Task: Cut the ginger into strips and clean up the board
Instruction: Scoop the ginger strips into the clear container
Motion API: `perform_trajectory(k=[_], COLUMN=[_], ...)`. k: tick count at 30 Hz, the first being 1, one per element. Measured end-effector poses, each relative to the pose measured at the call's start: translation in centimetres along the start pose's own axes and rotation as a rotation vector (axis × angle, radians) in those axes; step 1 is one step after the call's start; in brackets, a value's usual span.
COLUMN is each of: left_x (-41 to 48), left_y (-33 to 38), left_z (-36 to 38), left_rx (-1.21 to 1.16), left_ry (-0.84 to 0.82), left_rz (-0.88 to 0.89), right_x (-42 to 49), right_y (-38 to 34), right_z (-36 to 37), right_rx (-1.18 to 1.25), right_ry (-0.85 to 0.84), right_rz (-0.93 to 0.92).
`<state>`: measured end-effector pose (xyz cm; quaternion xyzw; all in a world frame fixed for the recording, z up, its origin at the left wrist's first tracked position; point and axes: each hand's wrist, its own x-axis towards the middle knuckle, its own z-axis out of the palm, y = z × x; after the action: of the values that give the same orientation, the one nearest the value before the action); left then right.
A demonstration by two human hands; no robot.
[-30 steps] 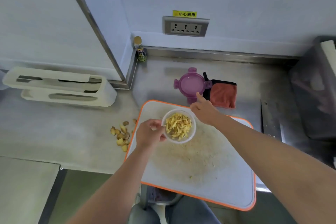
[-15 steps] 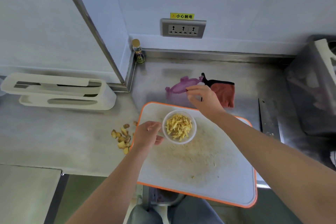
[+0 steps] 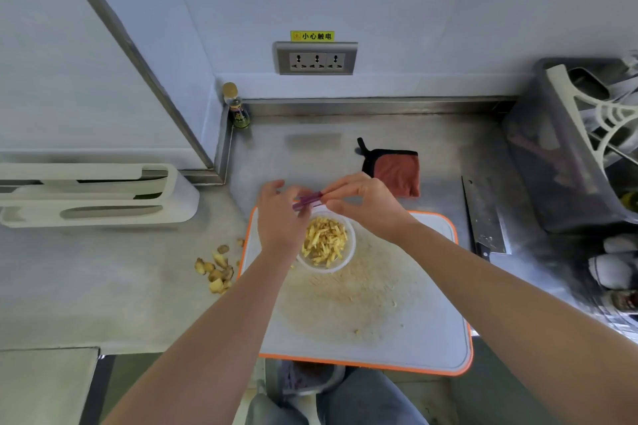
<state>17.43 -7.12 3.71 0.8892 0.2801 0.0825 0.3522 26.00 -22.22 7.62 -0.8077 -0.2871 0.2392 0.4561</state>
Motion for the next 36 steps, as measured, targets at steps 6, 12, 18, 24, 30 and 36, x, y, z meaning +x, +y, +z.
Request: perform_trajectory(k=[6, 12, 18, 24, 30, 36], left_x=[0.2, 0.5, -1.8, -3.6, -4.4, -3.3], left_y=[0.8, 1.3, -1.0, -2.6, -2.2, -4.7], left_z=[-1.4, -2.6, -0.2, 2.2, 1.8, 1.5], left_rx=[-0.116, -0.557, -0.269, -0.175, 0.212, 0.521], left_ry=[0.332, 0.175, -0.081, -0.036, -0.026, -0.251], left_rz=[-0.002, -0.157, -0.301, -0.361, -0.001, 0.469], right_x=[0.2, 0.8, -1.0, -1.9, -2.4, -3.4], right_y=[0.5, -0.1, 2.0, 4.2, 4.7, 5.8], right_z=[-0.9, -0.6, 0.3, 3.0, 4.2, 4.7], right_rx=[0.073, 0.373, 0.230, -0.078, -0.490, -0.938], right_ry=[0.147, 0.058, 0.160, 0.220, 0.227, -0.199], right_rz=[0.057, 0.248, 0.419, 0.428, 0.136, -0.144])
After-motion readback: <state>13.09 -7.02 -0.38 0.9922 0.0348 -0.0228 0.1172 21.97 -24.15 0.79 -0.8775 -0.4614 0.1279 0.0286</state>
